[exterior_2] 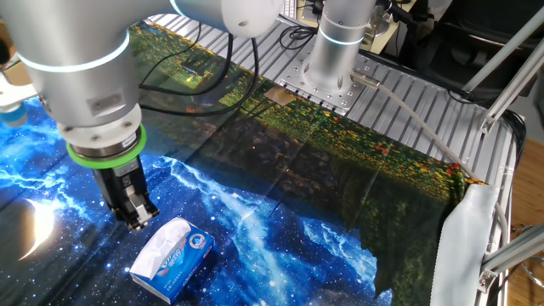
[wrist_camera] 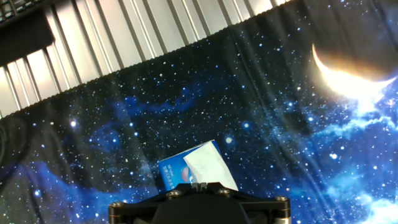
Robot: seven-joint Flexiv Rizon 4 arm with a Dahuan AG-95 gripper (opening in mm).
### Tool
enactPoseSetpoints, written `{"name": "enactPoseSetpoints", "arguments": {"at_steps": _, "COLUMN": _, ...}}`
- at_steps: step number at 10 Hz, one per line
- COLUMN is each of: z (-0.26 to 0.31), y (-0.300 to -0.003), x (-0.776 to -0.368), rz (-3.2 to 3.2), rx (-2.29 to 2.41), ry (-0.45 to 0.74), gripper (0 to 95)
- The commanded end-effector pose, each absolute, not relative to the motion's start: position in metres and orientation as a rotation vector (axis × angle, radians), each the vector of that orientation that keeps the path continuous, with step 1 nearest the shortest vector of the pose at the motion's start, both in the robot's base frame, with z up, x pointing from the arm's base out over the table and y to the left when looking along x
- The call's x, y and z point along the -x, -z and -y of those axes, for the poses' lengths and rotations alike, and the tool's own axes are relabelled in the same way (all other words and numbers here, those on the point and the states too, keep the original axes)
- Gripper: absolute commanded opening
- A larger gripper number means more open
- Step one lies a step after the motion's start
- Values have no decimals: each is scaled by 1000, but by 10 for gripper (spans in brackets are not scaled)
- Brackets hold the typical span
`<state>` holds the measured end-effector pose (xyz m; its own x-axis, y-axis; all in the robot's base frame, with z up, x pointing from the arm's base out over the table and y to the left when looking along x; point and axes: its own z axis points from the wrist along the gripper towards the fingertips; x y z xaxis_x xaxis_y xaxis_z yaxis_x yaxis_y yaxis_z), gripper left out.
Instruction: Pull out a napkin
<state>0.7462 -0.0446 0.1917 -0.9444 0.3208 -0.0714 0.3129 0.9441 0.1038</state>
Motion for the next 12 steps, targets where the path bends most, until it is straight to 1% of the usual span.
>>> {"name": "enactPoseSetpoints", "arguments": {"at_steps": 1, "z": 43, "y": -191, "x": -750, "rz": -3033, "rx": -425, "ry": -136, "gripper": 0}}
{"name": "enactPoseSetpoints", "arguments": {"at_steps": 5, "z": 35, "y": -184, "x": -755, "rz": -3046, "rx": -409, "ry": -116, "gripper": 0}}
{"name": "enactPoseSetpoints", "arguments": {"at_steps": 10, "z": 34, "y": -168, "x": -752, "rz": -3058, "rx": -356, "ry": -45, "gripper": 0}}
{"name": "enactPoseSetpoints", "arguments": {"at_steps": 12, "z": 36, "y": -158, "x": -749, "rz": -3054, "rx": -306, "ry": 13, "gripper": 0}}
